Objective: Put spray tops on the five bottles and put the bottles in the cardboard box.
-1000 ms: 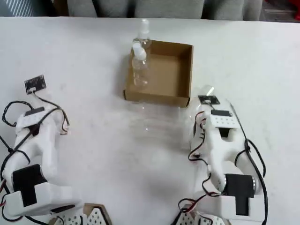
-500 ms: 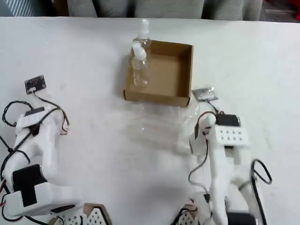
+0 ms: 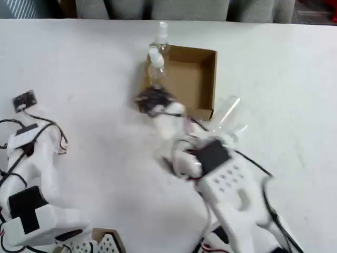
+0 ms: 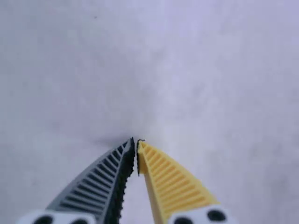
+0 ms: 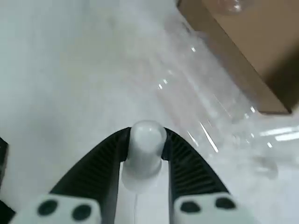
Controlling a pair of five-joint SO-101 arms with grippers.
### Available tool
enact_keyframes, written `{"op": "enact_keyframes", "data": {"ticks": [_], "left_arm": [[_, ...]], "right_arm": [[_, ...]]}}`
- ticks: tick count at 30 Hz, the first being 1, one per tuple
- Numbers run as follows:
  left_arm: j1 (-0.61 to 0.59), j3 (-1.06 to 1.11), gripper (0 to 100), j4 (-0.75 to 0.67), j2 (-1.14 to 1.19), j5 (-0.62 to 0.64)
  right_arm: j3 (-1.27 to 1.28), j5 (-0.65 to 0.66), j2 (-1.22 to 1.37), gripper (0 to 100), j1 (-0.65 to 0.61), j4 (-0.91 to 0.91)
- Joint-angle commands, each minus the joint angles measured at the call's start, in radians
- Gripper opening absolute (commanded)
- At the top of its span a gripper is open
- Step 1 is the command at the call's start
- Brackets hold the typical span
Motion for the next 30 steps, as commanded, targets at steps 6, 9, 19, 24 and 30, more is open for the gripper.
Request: {"op": "enact_keyframes", "data": {"ticks": [6,9,19,24,30], "left_arm": [[-0.090,-0.054,2,-0.049,-0.027,0.040],[-0.111,-0.055,2,-0.074,-0.025,0.071],[-0.122,-0.055,2,-0.083,-0.025,0.091],[-0.119,-0.055,2,-0.084,-0.024,0.089],[-0.119,-0.055,2,-0.084,-0.024,0.089]], "right_arm": [[-0.110,-0.103,0.472,2.1,-0.163,-0.443],[-0.235,-0.181,0.627,2.1,-0.180,-0.470],[-0.614,-0.212,0.977,14.3,-0.203,-0.297],[-0.769,-0.204,1.000,22.9,-0.197,-0.111],[-0.980,-0.187,0.938,22.9,-0.134,0.199]]}}
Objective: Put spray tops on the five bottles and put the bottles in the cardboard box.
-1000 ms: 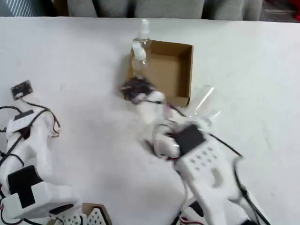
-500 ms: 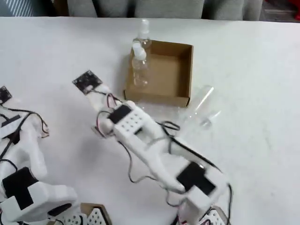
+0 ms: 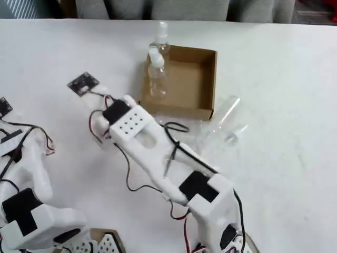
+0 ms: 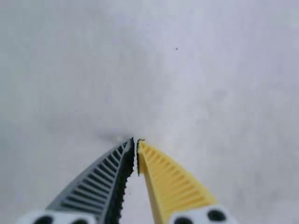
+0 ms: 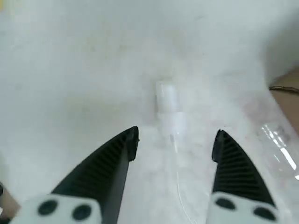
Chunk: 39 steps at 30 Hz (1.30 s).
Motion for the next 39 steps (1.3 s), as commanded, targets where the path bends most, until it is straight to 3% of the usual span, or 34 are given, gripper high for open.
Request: {"op": "enact_keyframes", "data": {"ticks": [1,4,9,17,33,39], "left_arm": [[-0.001,-0.054,2,-0.018,-0.024,0.006],[-0.001,-0.054,2,-0.018,-0.024,0.006],[-0.001,-0.052,2,-0.018,-0.024,0.005],[0.008,-0.051,2,-0.018,-0.024,0.005],[0.010,-0.049,2,-0.018,-0.024,-0.040],[0.010,-0.049,2,-0.018,-0.024,-0.041]], "right_arm": [[-0.155,0.043,-0.088,22.5,0.065,0.211],[-0.196,0.140,-0.139,15.4,0.116,0.371],[0.029,0.193,-0.292,1.4,0.245,0.371],[0.462,0.212,-0.582,4.5,0.381,0.289],[1.264,0.684,-1.035,5.0,0.633,-0.067],[1.369,0.704,-1.041,18.7,0.716,-0.220]]}}
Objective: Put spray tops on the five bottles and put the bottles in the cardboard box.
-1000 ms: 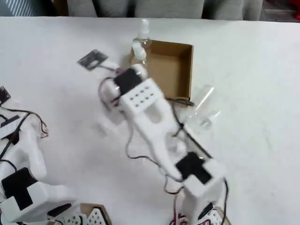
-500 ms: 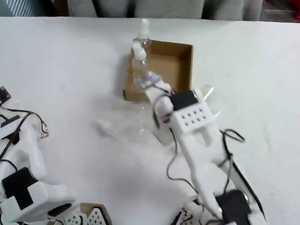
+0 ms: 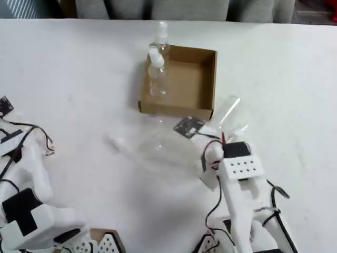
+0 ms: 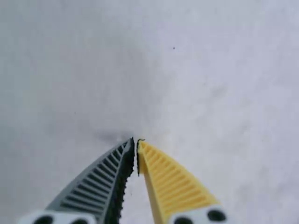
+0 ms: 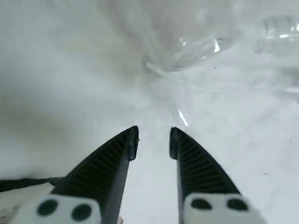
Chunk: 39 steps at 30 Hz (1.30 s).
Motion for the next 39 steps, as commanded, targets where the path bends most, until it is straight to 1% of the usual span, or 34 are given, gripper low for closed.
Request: {"op": "enact_keyframes", "data": {"ticks": [1,5,12,18,22,24,28,29,30,32,35,39], "left_arm": [[0.010,-0.049,2,-0.018,-0.024,-0.011],[0.010,-0.049,2,-0.018,-0.024,-0.011],[0.012,-0.049,2,-0.018,-0.024,-0.012],[0.025,-0.048,2,-0.018,-0.024,-0.014],[0.025,-0.048,2,-0.018,-0.024,-0.014],[0.025,-0.048,2,-0.018,-0.024,-0.014],[0.025,-0.048,2,-0.018,-0.024,-0.014],[0.025,-0.048,2,-0.018,-0.024,-0.014],[0.025,-0.048,2,-0.018,-0.024,-0.014],[0.025,-0.048,2,-0.018,-0.024,-0.014],[0.025,-0.048,2,-0.018,-0.024,-0.014],[0.025,-0.048,2,-0.018,-0.024,-0.014]], "right_arm": [[0.032,0.015,-0.025,19.7,0.031,-0.097],[0.077,0.015,-0.025,20.0,0.025,-0.189],[0.135,0.015,-0.024,20.0,0.016,-0.272],[0.209,0.014,-0.024,19.8,-0.097,-0.317],[0.210,0.015,-0.024,19.6,-0.105,-0.325],[0.210,0.015,-0.024,16.4,-0.105,-0.323],[0.206,0.015,-0.033,3.0,-0.111,-0.318],[0.206,0.017,-0.035,1.2,-0.111,-0.317],[0.201,0.017,-0.035,1.8,-0.111,-0.317],[0.170,0.017,-0.035,2.2,-0.111,-0.282],[0.061,0.020,-0.035,1.7,-0.113,-0.147],[-0.127,0.140,-0.033,1.7,-0.136,0.105]]}}
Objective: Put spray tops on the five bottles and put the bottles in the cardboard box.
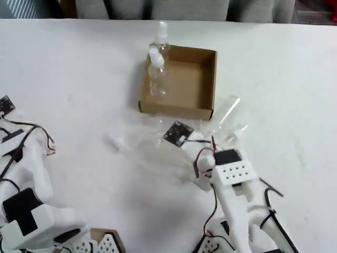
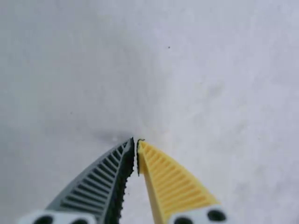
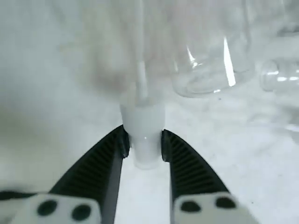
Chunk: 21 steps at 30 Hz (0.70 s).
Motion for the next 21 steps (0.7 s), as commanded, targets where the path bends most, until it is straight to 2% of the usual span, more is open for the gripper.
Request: {"op": "enact_keyframes", "data": {"ticks": [1,5,8,10,16,21], "left_arm": [[0.016,-0.048,2,-0.018,-0.024,-0.012],[0.016,-0.048,2,-0.018,-0.024,-0.012],[0.016,-0.048,2,-0.018,-0.024,-0.012],[0.015,-0.048,2,-0.018,-0.024,-0.012],[0.010,-0.048,2,-0.018,-0.025,-0.011],[-0.038,-0.054,2,-0.017,-0.025,-0.005]], "right_arm": [[-0.201,0.107,-0.018,1.7,-0.045,0.245],[-0.374,0.224,-0.015,1.7,-0.162,0.493],[-0.473,0.269,-0.013,1.7,-0.263,0.549],[-0.499,0.310,-0.012,1.7,-0.323,0.545],[-0.499,0.624,0.019,1.7,-0.504,0.513],[-0.505,0.681,0.223,1.9,-0.570,0.286]]}}
